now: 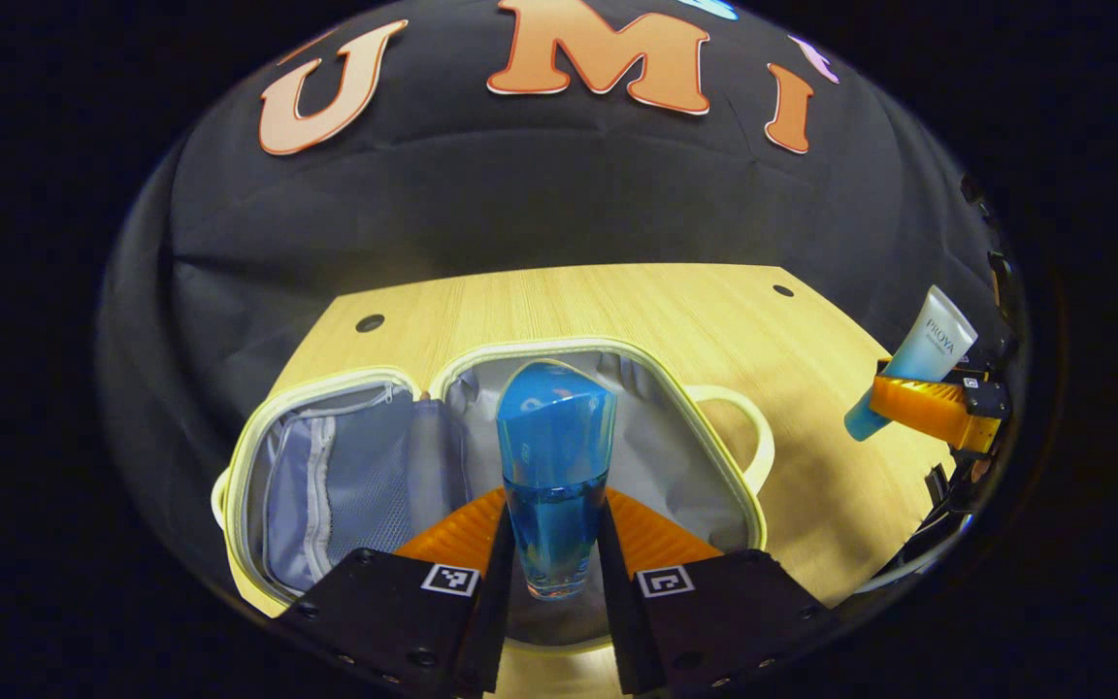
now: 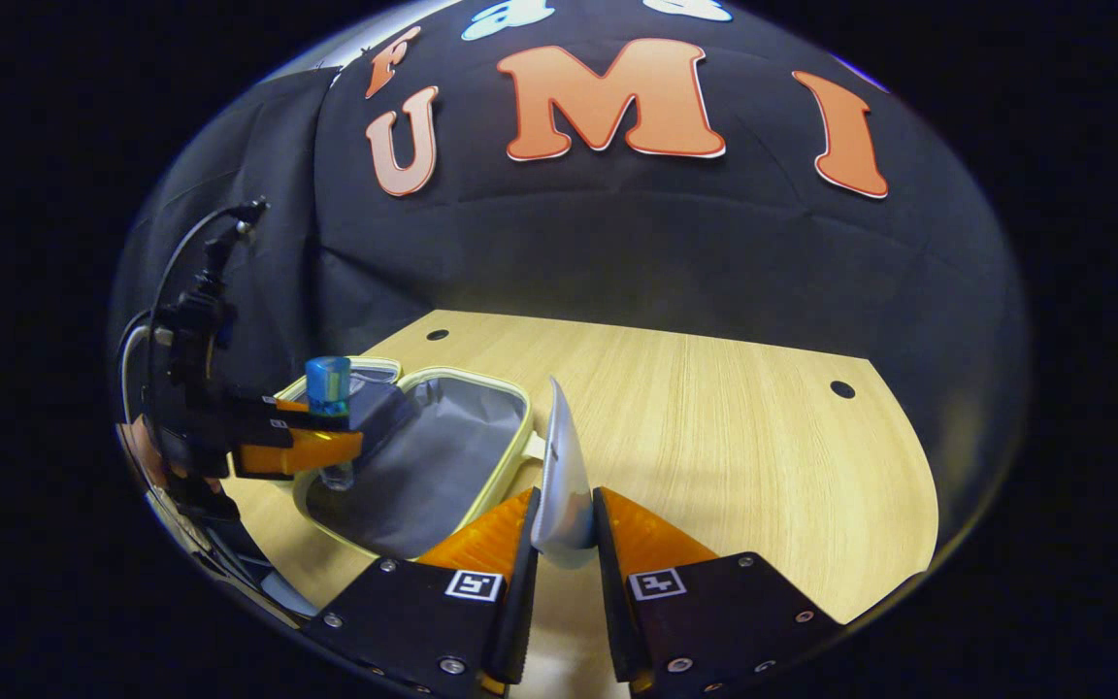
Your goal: First open the suitcase, pack the skin care products into it, and then close the suitcase.
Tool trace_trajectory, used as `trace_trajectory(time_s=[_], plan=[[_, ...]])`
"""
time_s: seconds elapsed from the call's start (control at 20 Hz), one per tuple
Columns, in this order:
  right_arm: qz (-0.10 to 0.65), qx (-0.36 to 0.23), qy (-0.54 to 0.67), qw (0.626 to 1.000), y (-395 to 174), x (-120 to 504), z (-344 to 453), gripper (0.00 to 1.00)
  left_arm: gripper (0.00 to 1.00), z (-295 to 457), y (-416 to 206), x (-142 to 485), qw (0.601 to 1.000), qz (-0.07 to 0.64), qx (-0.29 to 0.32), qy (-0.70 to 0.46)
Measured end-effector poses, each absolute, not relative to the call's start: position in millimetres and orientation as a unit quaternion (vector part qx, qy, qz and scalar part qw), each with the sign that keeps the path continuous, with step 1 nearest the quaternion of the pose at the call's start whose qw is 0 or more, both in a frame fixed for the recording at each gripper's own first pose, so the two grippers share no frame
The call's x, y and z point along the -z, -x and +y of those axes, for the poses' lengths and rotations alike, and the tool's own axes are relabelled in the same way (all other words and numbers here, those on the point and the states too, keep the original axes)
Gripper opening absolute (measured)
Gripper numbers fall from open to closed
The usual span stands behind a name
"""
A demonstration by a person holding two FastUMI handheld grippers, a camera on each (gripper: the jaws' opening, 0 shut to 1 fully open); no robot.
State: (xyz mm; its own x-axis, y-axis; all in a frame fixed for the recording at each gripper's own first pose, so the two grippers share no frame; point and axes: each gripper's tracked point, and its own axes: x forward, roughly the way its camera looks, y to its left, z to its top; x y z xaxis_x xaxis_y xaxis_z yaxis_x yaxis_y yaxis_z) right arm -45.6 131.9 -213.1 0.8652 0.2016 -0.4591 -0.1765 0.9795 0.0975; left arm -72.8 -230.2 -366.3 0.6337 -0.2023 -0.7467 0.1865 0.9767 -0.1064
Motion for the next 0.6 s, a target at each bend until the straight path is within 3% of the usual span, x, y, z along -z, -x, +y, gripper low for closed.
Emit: trace_trajectory(time_s=[0.6], plan=[[0.245,-0.105,-0.058,0.962,29,215,194,0.33,0.45,-225,70,428,0.849,0.513,0.121,0.044]])
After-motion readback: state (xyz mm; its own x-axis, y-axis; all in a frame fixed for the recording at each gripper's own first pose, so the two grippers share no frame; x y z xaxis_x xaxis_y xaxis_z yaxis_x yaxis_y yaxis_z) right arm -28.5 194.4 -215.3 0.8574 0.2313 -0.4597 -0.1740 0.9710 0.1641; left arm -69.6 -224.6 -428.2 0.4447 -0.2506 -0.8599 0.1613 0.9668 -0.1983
